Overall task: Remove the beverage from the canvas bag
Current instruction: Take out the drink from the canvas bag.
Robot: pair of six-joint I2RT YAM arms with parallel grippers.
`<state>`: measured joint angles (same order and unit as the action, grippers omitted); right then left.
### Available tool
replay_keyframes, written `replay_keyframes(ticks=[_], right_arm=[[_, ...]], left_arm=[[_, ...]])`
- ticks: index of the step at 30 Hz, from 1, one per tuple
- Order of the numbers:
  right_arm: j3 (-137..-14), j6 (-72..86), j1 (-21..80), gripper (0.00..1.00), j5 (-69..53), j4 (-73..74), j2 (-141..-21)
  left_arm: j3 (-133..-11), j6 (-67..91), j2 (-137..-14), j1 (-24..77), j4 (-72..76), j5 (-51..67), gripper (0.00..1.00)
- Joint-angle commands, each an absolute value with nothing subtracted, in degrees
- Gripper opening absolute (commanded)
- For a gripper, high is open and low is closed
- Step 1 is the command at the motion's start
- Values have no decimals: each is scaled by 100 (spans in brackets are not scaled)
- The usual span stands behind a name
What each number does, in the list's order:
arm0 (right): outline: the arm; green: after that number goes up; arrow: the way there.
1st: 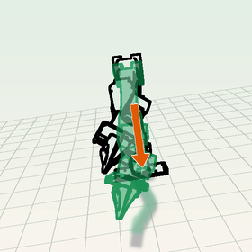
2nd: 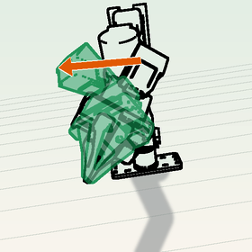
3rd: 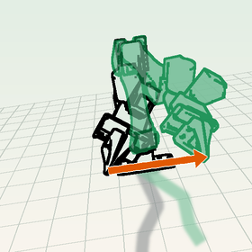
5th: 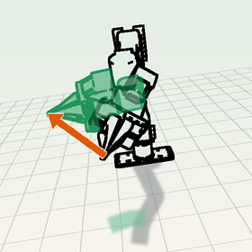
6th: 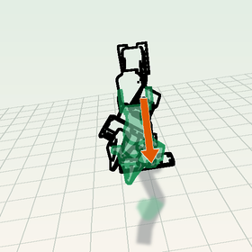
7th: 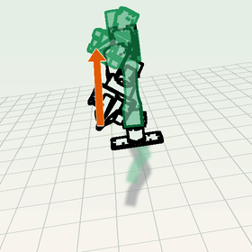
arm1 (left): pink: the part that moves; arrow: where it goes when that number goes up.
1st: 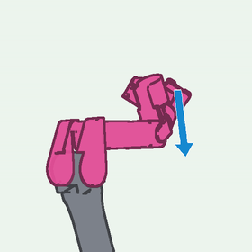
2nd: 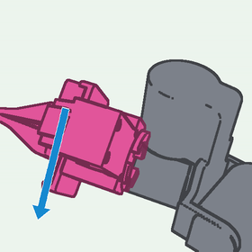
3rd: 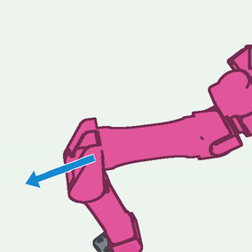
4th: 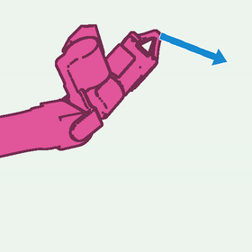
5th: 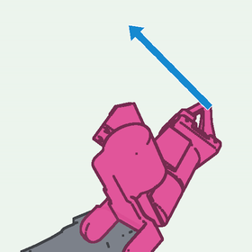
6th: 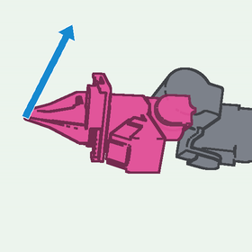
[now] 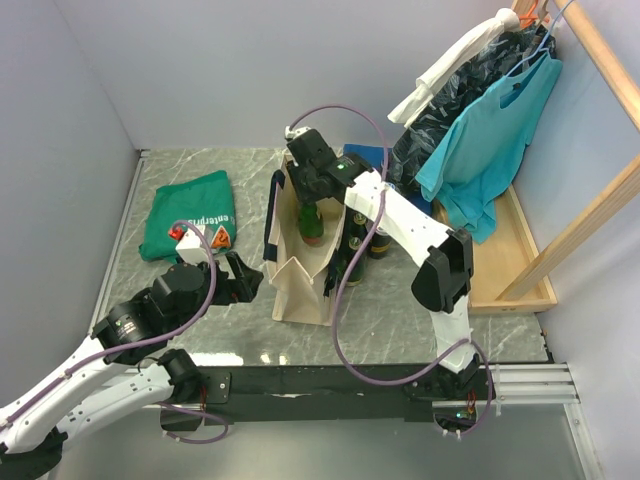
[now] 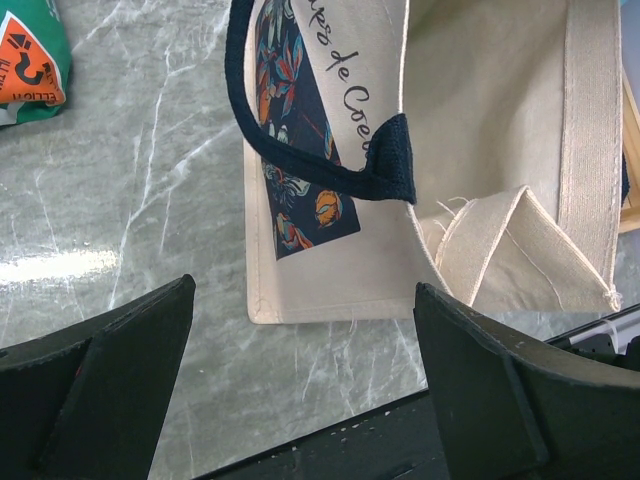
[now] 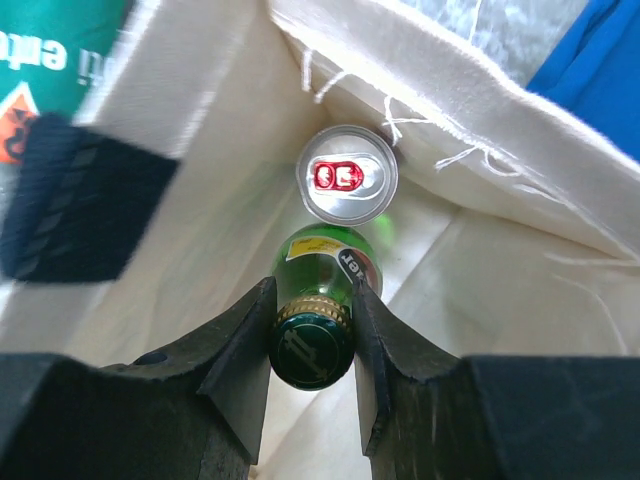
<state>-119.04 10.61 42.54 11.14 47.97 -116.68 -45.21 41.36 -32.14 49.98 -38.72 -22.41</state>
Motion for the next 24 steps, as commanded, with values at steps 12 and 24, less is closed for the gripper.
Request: replay_keyframes(ticks=[12, 24], right_arm=[[-12788, 677, 4544, 0, 1731, 4614, -10372], [-12621, 554, 4728, 0, 2092, 4325, -9625]], left_arm=[[-4562, 4131, -3199, 5019, -3762, -2312, 96], [-4570, 4166, -3208, 5027, -3806, -2355, 96]])
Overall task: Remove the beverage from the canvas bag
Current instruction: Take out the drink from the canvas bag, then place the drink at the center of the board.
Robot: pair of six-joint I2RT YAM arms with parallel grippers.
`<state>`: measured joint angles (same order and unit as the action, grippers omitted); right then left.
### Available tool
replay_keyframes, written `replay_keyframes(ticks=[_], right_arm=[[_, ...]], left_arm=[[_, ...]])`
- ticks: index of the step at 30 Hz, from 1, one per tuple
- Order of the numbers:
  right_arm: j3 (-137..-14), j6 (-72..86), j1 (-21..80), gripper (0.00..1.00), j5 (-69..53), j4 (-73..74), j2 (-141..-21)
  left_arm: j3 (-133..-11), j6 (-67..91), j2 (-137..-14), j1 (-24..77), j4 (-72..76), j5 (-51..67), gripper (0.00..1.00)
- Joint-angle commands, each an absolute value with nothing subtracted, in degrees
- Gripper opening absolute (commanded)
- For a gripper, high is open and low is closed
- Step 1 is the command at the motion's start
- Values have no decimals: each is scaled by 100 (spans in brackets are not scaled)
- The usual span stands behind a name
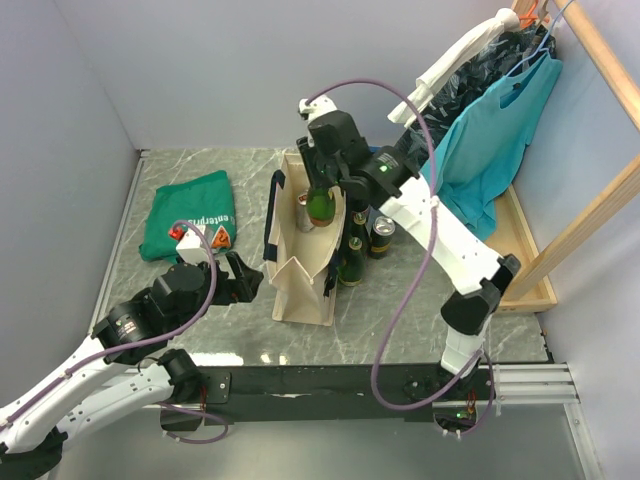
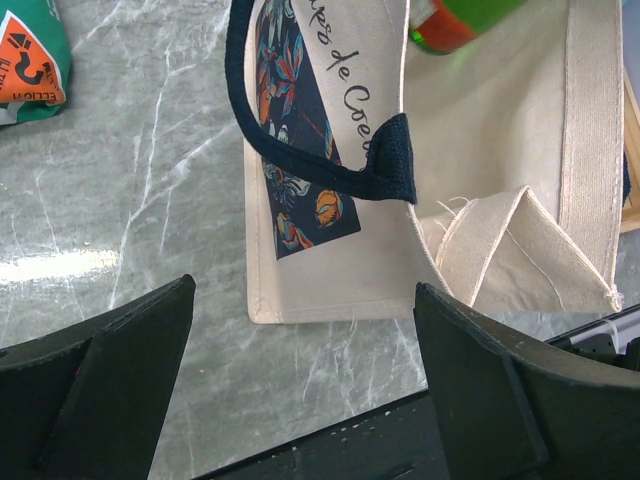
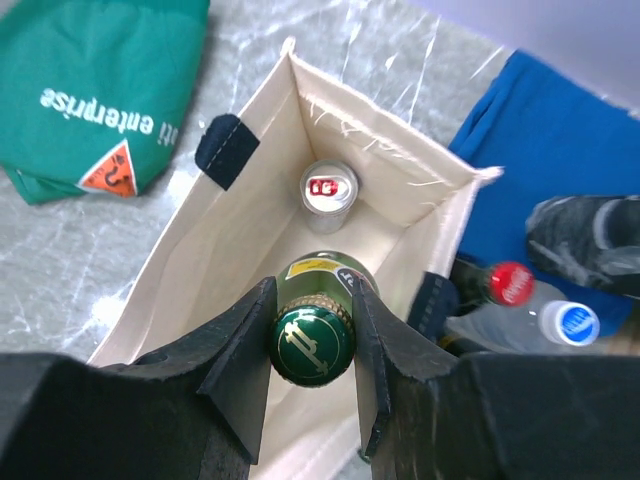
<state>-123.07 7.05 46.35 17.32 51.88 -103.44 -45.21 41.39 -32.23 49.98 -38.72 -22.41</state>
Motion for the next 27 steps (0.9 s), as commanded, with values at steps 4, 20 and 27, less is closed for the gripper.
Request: replay_keyframes(ticks=[4, 20, 27], right_arm=[[-12367, 501, 4860, 0, 2267, 4122, -9247], [-12129, 404, 5176, 0, 2724, 3858, -8394], [-11375, 439, 5186, 0, 3163, 3665, -7727]], left_arm=[[-4579, 4210, -3103, 5027, -3823, -2434, 96], [-4579, 4280, -2988, 5027, -3876, -2540, 96], [-4579, 4298, -2962, 5027, -3885, -2558, 96]])
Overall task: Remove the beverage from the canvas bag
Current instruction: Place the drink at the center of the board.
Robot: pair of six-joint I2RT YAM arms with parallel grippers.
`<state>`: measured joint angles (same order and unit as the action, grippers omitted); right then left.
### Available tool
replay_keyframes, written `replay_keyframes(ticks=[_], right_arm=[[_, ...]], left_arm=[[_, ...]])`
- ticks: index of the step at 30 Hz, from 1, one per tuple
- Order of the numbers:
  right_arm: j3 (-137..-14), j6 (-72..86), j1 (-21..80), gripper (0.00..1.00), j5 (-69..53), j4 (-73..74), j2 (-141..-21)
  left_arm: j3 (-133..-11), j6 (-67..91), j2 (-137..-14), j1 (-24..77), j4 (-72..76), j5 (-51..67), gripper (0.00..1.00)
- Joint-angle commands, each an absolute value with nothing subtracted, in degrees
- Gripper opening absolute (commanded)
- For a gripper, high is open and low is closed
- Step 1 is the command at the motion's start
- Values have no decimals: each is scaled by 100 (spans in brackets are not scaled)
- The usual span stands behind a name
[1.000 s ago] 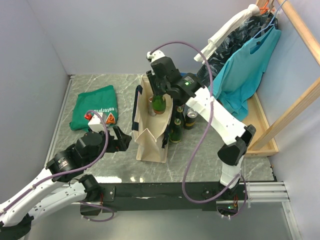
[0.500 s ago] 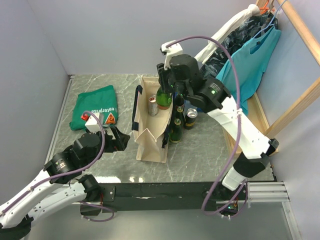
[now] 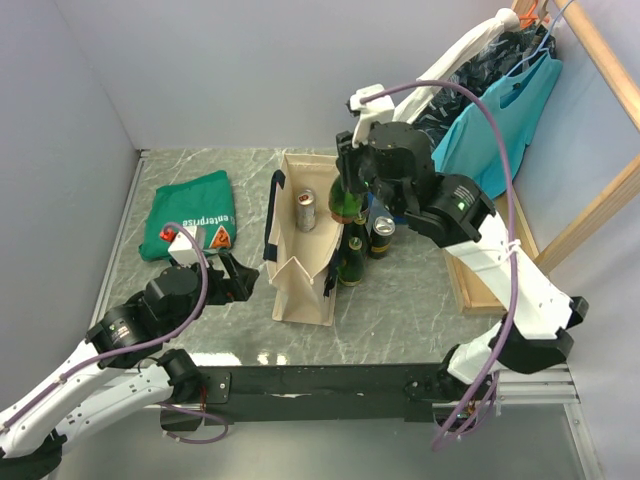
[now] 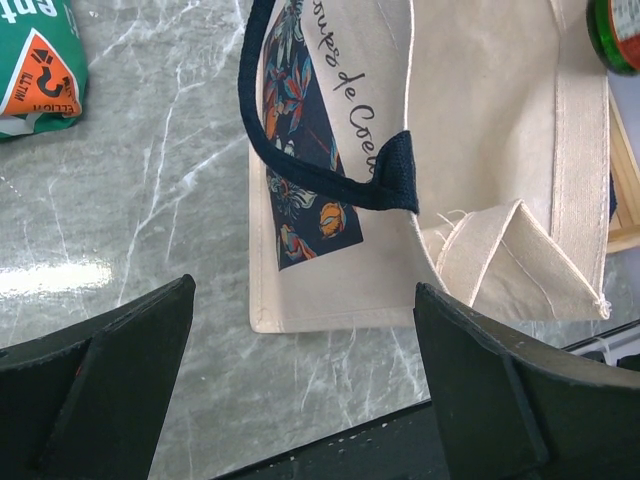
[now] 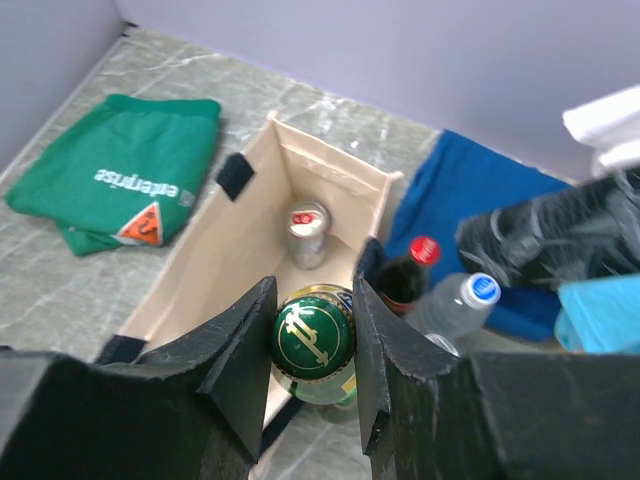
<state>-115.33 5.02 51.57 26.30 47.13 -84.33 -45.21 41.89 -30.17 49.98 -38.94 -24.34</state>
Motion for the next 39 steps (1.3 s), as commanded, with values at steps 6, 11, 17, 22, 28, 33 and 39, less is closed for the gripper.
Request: replay_keyframes(ticks=[6, 11, 17, 22, 28, 33, 39], right_arm=[[-10882, 422, 5177, 0, 3629, 3533, -7287], [-10425, 509, 4984, 0, 4016, 3533, -7058], [-9696, 808, 4158, 0, 3727, 3428, -6663], [-9106, 905, 3543, 0, 3410, 3138, -6486], [-8491, 958, 2901, 0, 3244, 2769, -6442], [-7841, 993, 2357, 0, 3077, 2251, -6425], [-7085, 1002, 2083, 0, 3023, 1407, -6469]], left_arm=[[-4570, 4289, -2997, 5027, -3876, -2540, 96], [-4570, 4271, -3050, 5027, -3876, -2514, 96], [-4579, 4263, -3050, 5027, -3876, -2505, 96], [-4570, 4263, -3050, 5027, -3858, -2505, 96], [-4570, 4263, -3085, 5027, -3858, -2514, 96], [-4579, 4271, -3111, 5027, -3885, -2531, 96], [-4570, 4280, -3111, 5027, -3876, -2558, 96]])
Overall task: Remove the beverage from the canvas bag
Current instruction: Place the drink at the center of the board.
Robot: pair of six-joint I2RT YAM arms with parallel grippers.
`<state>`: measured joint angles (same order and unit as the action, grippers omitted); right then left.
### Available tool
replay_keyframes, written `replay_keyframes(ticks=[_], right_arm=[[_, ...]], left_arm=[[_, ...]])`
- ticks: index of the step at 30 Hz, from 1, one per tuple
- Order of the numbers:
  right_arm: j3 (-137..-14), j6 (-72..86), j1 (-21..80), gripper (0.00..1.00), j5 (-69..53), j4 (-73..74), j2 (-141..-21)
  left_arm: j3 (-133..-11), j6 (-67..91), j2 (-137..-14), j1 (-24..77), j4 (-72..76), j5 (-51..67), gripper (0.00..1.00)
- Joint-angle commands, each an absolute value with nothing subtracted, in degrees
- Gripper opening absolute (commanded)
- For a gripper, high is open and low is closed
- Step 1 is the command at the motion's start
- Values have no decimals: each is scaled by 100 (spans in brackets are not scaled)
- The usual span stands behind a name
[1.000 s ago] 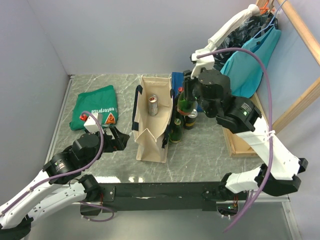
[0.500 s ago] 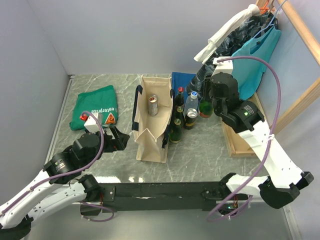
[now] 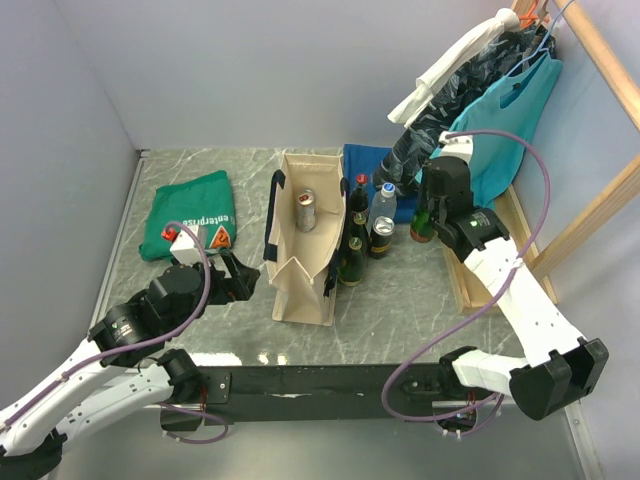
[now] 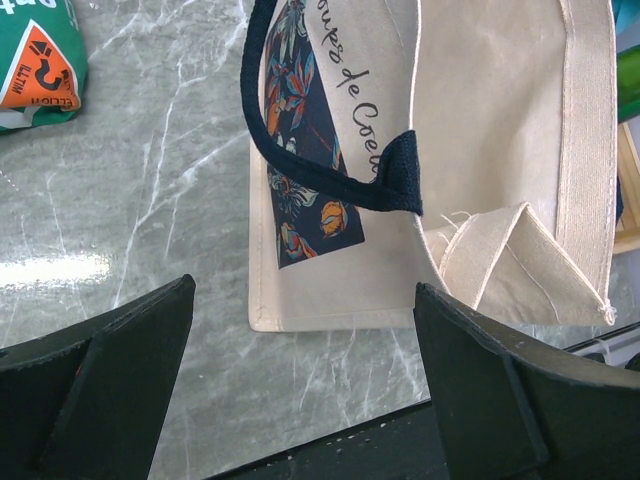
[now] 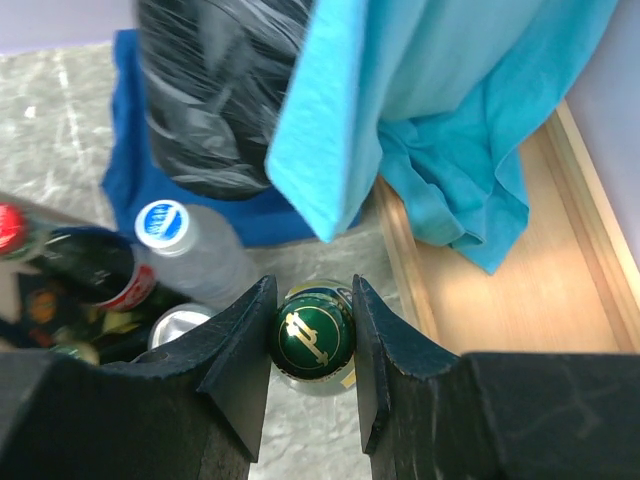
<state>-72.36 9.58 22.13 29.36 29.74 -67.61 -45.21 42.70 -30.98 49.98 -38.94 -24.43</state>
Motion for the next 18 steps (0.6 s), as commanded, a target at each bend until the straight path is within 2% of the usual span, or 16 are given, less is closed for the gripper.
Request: replay_keyframes(ticks=[1, 18], right_arm=[[-6962, 976, 2048, 0, 3023, 1084, -6477], [-5546, 1011, 1907, 0, 3217, -1204, -7022]], left_arm=[[-4579, 4280, -3111, 5027, -3876, -2566, 96], [-4588, 4280, -3234, 5027, -3885, -2567, 96]])
